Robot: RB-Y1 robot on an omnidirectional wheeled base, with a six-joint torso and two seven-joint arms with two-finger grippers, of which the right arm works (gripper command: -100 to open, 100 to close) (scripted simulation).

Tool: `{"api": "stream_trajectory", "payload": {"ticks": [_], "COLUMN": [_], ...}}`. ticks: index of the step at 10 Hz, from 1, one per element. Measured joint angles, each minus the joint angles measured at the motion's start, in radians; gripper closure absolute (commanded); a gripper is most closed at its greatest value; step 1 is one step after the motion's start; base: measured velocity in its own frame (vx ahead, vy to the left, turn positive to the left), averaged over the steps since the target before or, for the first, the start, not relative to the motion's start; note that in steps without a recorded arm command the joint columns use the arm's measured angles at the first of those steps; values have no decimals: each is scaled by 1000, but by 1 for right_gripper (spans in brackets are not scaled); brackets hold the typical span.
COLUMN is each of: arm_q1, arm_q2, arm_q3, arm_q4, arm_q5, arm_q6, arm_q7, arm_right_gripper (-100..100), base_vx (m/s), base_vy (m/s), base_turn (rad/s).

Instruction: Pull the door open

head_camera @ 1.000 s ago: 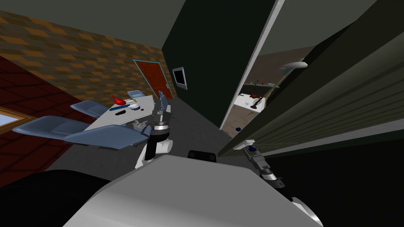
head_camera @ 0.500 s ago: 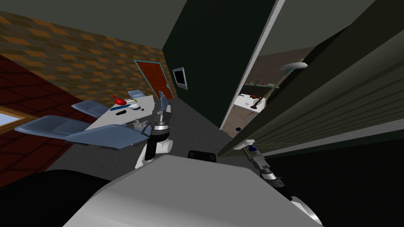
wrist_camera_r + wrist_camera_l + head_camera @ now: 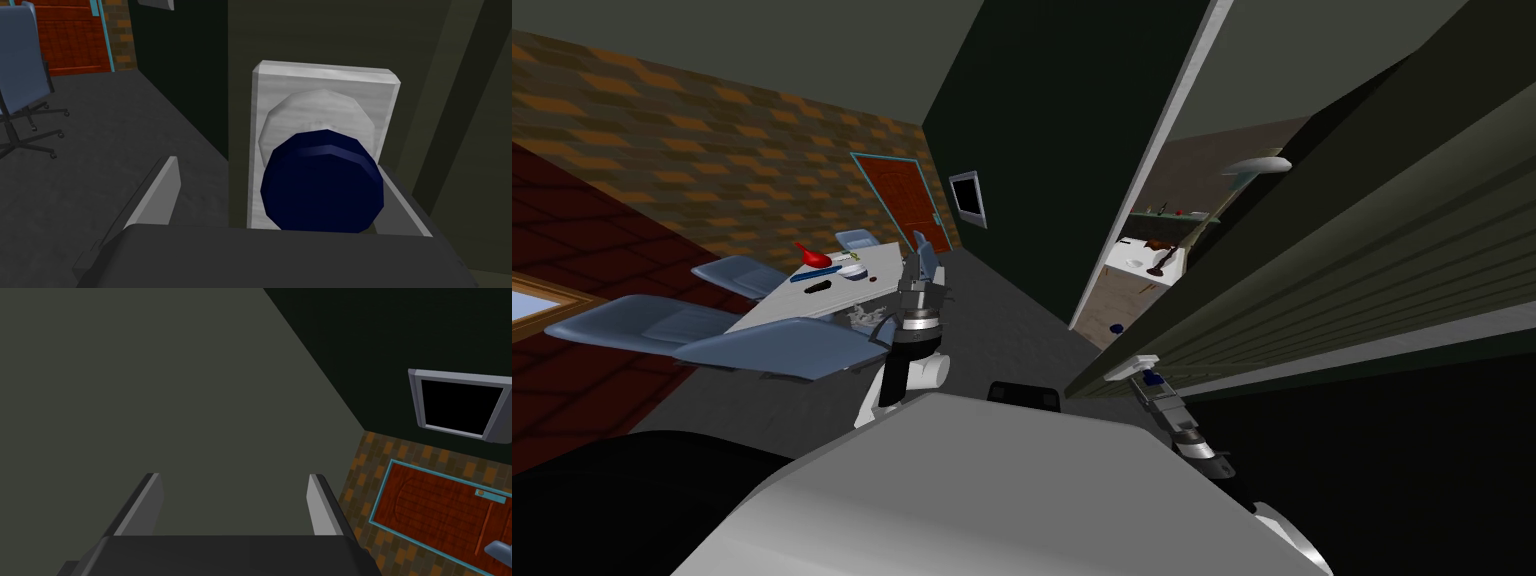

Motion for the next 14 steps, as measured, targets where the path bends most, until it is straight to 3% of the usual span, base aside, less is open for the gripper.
{"api": "stream_trajectory", "payload": {"ticks": [3,4,6,7,8,10,14], "arm_q1": [-16,-16,-21,-9,-22,-5,-8], "arm_q2": [12,7,20,9,21,3,13], "arm_q3": [6,5,7,6,10,4,6], "arm_q4": [40,30,61,41,68,30,41], "arm_q5": [7,5,11,7,13,4,8], "arm_q6": [17,9,32,28,37,19,27], "arm_q7": [-16,-16,-19,-17,-25,-16,-14], "arm_right_gripper": [100,100,100,100,100,100,100], "base_vx": [-5,14,11,9,2,-3,9], "base_vy": [0,16,4,-13,9,2,-10], "base_turn": [-1,14,5,-12,7,-1,15]}}
